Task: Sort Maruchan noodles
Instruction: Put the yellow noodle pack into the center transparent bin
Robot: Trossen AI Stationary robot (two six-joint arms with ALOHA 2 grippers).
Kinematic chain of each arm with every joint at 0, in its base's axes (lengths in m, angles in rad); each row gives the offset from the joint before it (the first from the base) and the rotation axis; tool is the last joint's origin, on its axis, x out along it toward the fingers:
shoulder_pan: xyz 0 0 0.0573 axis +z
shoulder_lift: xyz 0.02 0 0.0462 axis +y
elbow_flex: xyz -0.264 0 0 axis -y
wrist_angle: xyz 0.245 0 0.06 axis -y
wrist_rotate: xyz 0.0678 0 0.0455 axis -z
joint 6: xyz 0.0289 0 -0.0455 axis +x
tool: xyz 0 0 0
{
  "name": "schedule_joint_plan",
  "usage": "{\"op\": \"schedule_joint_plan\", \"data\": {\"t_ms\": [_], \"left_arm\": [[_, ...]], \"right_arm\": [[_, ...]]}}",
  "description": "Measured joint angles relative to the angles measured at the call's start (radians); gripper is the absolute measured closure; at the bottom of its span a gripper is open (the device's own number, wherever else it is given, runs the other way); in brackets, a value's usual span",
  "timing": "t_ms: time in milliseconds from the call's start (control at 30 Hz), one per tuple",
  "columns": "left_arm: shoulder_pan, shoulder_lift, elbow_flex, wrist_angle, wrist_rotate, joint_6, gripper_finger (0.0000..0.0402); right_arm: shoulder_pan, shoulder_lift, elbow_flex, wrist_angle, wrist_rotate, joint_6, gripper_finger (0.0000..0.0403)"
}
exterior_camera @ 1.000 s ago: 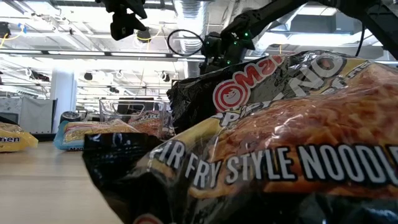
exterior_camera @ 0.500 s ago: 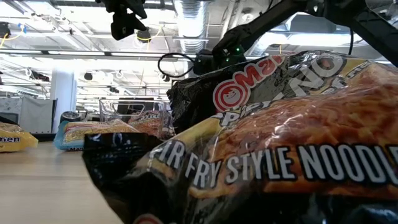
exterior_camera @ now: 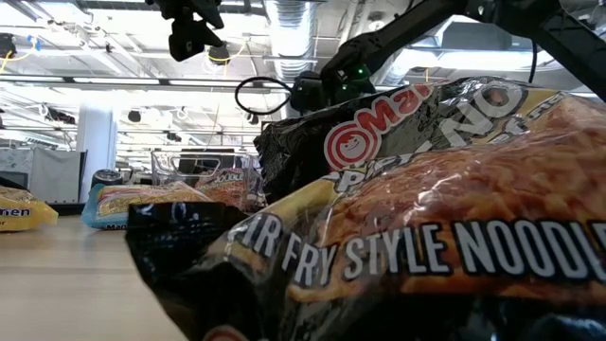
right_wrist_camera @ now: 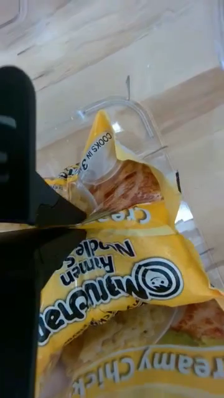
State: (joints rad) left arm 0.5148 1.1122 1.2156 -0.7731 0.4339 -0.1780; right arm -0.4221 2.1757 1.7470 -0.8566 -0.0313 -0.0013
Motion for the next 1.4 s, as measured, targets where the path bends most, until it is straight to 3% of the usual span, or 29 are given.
{"op": "schedule_joint_plan", "data": {"t_ms": [467, 700, 933, 1100, 1400], "left_arm": [[0.0, 0.0, 0.0, 0.0, -0.001, 0.0, 0.0271], [0.0, 0.0, 0.0, 0.0, 0.0, -0.001, 0.0271], [0.0, 0.0, 0.0, 0.0, 0.0, 0.011, 0.0271], [0.0, 0.0, 0.0, 0.0, 0.0, 0.013, 0.0271], [0.0, 0.0, 0.0, 0.0, 0.0, 0.054, 0.0271]], "right_arm": [[0.073, 0.006, 0.162, -0.169, 0.187, 0.041, 0.04], [0.119, 0.006, 0.244, -0.247, 0.409, 0.055, 0.0401], [0.102, 0.004, 0.264, -0.222, 0.533, -0.008, 0.0402], [0.062, 0.005, 0.264, -0.216, 0.546, -0.036, 0.0402], [0.026, 0.005, 0.264, -0.169, 0.48, -0.107, 0.0402]]}}
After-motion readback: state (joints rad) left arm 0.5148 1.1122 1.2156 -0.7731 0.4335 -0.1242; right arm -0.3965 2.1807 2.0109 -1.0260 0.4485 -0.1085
